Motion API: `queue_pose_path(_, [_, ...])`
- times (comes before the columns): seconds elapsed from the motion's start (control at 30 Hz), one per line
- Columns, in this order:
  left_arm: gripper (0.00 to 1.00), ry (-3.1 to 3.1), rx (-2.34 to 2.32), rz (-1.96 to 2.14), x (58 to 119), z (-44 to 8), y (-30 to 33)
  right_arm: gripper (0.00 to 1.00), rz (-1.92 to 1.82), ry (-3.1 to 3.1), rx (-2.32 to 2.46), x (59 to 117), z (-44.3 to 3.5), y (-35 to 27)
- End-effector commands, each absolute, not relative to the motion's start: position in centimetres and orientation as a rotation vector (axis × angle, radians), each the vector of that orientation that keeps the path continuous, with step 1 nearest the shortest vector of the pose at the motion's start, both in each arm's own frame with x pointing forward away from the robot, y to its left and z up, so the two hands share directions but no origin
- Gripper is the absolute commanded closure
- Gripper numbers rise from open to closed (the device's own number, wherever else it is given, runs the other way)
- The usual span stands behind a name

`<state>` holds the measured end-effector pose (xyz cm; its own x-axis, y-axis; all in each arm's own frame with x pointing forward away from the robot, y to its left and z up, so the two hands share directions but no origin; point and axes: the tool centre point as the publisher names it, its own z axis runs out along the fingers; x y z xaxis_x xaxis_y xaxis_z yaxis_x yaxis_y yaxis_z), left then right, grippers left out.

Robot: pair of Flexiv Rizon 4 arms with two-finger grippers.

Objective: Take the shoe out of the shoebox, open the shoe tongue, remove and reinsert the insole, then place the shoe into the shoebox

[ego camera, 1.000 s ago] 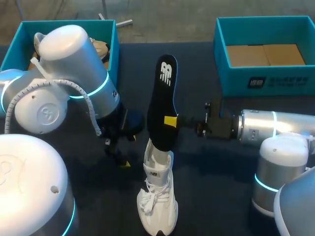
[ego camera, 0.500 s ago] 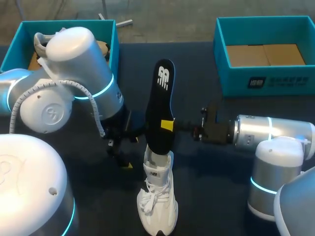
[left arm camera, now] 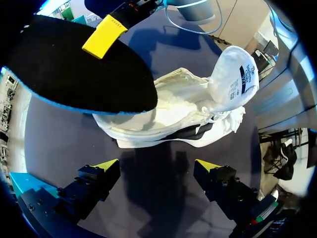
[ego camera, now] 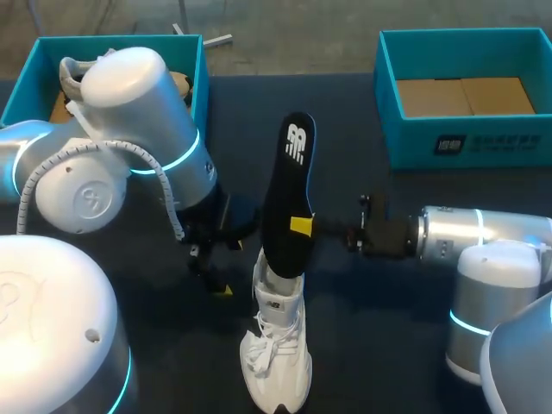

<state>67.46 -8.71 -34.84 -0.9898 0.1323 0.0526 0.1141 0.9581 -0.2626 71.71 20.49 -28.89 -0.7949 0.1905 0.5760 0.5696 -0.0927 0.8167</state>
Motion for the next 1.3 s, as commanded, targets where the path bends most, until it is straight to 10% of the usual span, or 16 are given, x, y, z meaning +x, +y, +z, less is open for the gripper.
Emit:
queue_pose_path(0.03, [0.0,-3.041,-0.19,0.399,67.4,-35.0,-8.8,1.0,-1.973,-1.895,-0.838,71.1,-29.4,20.1])
queue_pose_path(1.3, [0.0,-3.041,-0.19,0.399,67.4,-35.0,-8.8,1.0,-1.994,-1.911,-0.796,71.1,-27.9,21.6])
